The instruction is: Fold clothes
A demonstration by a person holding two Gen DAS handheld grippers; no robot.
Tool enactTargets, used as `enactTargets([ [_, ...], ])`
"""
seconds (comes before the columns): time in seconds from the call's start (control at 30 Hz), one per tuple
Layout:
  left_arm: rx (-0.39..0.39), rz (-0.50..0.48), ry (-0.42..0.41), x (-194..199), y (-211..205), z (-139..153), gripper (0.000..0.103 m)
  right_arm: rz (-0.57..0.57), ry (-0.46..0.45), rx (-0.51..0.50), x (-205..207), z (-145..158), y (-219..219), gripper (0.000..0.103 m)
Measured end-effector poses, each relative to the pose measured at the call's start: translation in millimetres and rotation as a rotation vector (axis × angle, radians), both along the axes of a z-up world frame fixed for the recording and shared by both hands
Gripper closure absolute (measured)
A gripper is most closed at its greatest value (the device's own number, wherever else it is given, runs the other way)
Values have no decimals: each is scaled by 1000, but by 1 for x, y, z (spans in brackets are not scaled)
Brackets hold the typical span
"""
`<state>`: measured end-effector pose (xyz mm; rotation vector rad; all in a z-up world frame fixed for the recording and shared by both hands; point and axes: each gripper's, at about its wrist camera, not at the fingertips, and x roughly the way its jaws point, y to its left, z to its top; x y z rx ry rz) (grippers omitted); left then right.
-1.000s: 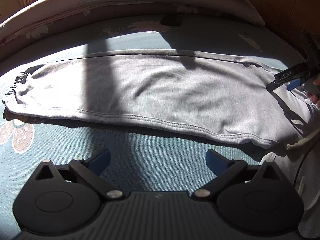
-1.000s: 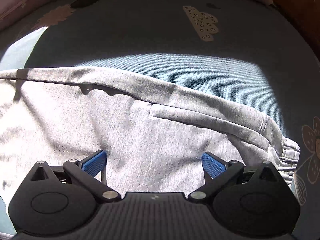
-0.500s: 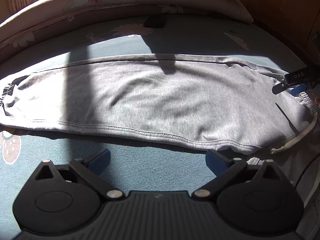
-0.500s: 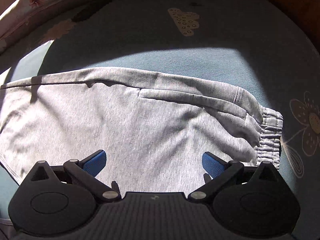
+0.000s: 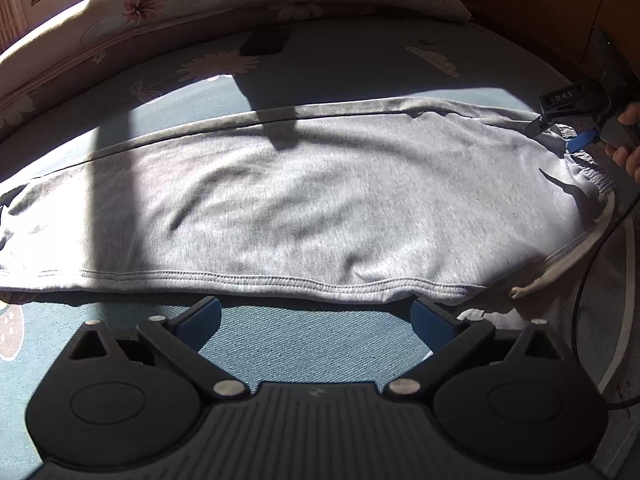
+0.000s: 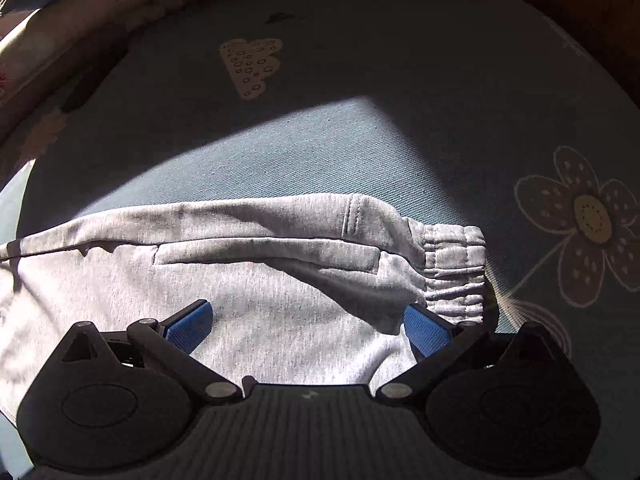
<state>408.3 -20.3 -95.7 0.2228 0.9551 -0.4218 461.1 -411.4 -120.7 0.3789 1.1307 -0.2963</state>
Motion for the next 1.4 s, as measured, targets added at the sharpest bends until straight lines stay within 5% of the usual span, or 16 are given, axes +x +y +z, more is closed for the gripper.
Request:
enactTargets([
  [0.4,-10,35,123,-26,-7,-1,2,13,91,115,-37,6,35,0],
  [0.67,-24,46,162,-37,-17,-8,2,17,42,35,-26,-20,12,0],
  [0.9,-19,50,167,-47,-19,-4,2,-50,-37,196,-35,16,-15,0],
  [1.1,-25,56,166,-56,-21,0,2,-55,-13,495,-72,5,-9,0],
  [1.2,-19,58,160,-63,-23,2,2,-73,4,352,-80,-8,-11,0],
  [1.4,-16,68,153,-75,-28,11,2,-114,-81,358,-103,22,-24,0],
])
